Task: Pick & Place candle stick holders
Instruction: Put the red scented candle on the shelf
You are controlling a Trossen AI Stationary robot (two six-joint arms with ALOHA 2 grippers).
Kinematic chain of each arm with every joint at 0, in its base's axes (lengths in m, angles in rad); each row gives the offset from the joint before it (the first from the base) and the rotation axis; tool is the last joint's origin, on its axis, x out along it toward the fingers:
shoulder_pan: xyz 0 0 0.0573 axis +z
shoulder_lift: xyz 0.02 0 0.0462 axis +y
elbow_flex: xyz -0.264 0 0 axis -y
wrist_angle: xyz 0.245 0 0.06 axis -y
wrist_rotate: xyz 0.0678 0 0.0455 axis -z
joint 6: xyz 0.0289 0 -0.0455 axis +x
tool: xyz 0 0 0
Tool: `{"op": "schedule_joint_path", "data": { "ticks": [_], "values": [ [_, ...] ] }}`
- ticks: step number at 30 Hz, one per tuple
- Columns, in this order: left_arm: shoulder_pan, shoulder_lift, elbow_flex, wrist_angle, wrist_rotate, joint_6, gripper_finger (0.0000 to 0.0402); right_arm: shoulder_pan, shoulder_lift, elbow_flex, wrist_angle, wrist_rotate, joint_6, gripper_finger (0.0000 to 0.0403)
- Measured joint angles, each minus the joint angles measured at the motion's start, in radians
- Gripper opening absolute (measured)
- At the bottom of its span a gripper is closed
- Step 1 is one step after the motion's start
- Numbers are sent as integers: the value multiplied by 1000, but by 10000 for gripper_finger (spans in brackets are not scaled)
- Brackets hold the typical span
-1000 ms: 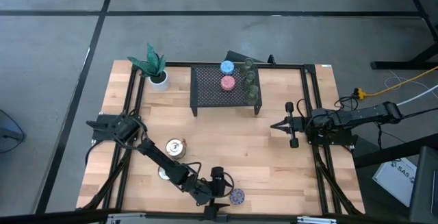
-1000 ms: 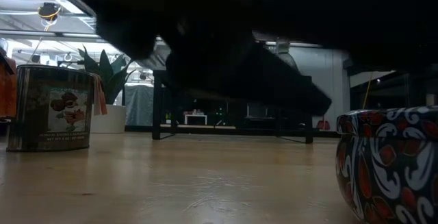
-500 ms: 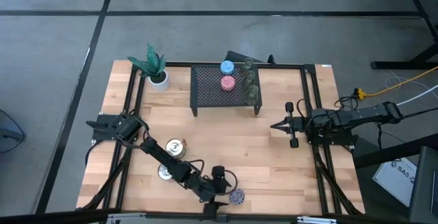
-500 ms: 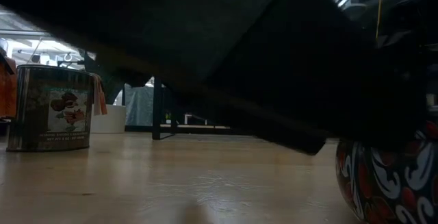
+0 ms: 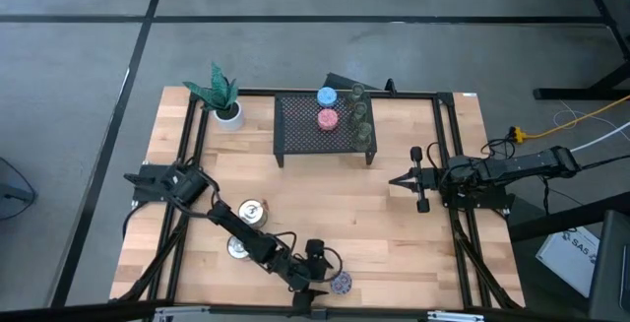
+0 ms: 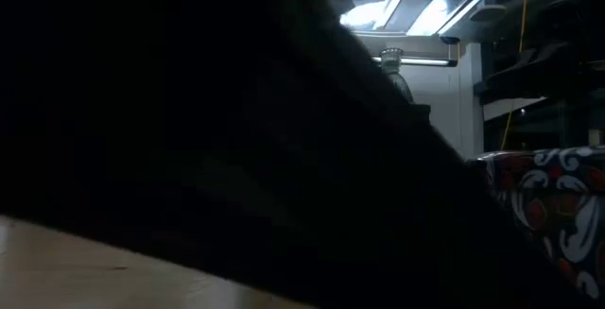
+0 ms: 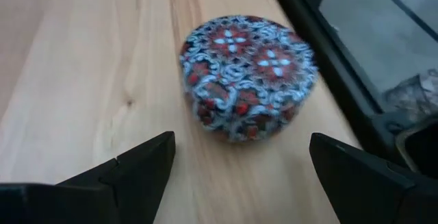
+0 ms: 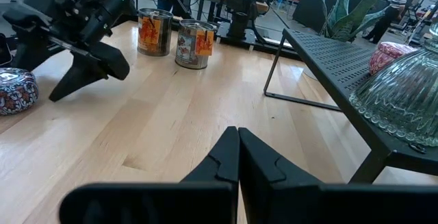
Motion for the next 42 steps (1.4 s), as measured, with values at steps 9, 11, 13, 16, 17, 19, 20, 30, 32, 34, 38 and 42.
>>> {"op": "schedule_joint_path", "data": {
  "ticks": [9,11,13,16,17,19,20,30,32,34,38,42],
  "values": [
    [9,47,0,101,4,37,336,0,0,0,0,0,0,3],
    [10,64,2,142,7,41,336,0,0,0,0,0,0,3],
    [10,79,2,183,7,61,336,0,0,0,0,0,0,3],
    [7,89,2,217,12,99,336,0,0,0,0,0,0,3],
    [7,89,1,217,16,111,336,0,0,0,0,0,0,3],
    [7,89,1,218,18,126,336,0,0,0,0,0,0,3],
    [7,89,1,219,19,129,336,0,0,0,0,0,0,3],
    [16,91,-1,243,40,138,336,0,0,0,0,0,0,3],
    [21,91,-1,248,50,137,336,0,0,0,0,0,0,3],
    [26,92,0,252,60,137,336,0,0,0,0,0,0,3],
    [36,93,28,252,61,148,336,0,0,0,0,0,0,3],
    [49,93,53,241,101,181,336,0,0,0,0,0,0,3]
  ]
}}
